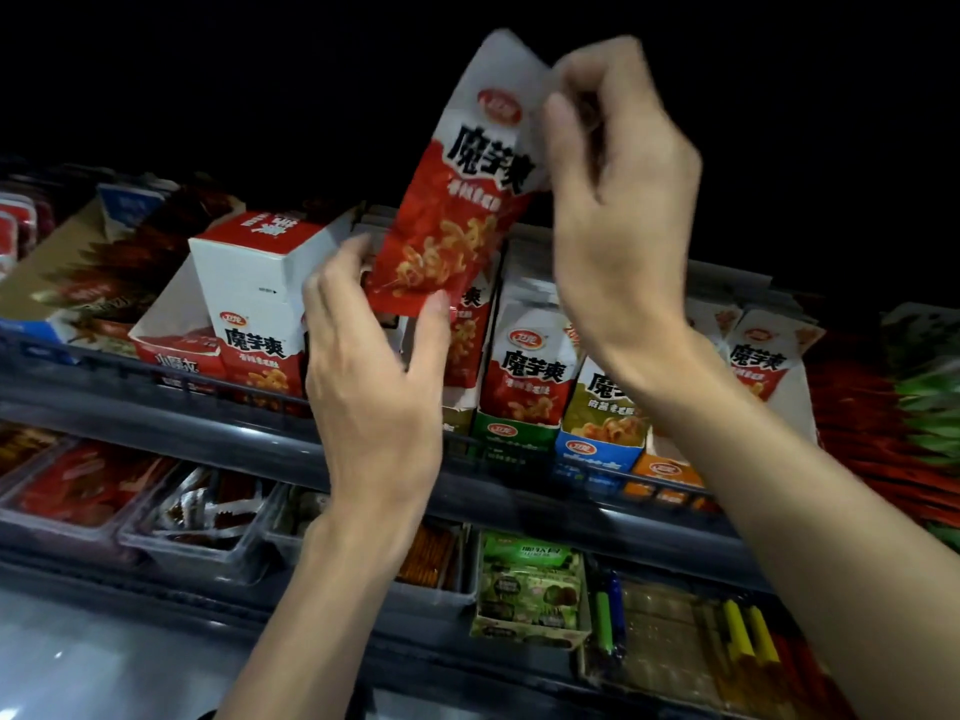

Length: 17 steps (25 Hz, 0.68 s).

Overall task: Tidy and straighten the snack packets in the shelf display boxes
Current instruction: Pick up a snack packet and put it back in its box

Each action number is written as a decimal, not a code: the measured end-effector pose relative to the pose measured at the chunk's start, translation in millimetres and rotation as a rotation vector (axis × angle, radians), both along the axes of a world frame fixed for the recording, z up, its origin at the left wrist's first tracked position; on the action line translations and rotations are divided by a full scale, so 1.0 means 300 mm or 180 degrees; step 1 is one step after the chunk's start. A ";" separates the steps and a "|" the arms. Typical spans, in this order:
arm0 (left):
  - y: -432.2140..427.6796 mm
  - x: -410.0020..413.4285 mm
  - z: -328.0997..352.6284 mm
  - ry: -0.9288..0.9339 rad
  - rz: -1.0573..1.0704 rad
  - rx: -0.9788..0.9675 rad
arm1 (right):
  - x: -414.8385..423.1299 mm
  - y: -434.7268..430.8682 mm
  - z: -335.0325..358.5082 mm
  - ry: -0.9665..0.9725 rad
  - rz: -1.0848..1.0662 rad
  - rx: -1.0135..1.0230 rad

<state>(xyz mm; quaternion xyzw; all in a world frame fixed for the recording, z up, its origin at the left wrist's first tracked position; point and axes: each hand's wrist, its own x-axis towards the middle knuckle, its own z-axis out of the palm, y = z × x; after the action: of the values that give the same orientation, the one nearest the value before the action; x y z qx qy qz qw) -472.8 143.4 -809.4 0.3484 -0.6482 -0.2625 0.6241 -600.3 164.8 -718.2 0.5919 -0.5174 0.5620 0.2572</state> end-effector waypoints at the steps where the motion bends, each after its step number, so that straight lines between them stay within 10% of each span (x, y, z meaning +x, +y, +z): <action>1: 0.017 -0.006 0.008 0.0175 -0.0192 -0.0080 | -0.007 0.040 0.016 -0.0072 0.0090 -0.0104; 10: 0.179 -0.101 0.018 0.0185 -0.2640 0.0489 | -0.133 0.337 -0.050 -0.2846 0.1121 0.0726; 17: 0.223 -0.201 -0.031 0.0036 -0.2974 0.0716 | -0.234 0.433 -0.081 -0.3290 0.0846 0.1332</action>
<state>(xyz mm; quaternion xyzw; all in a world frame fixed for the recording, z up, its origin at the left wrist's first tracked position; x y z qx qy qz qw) -533.1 210.5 -818.7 0.0838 -0.6996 -0.5853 0.4012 -670.6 294.6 -742.4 0.3384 -0.5974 0.6915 -0.2247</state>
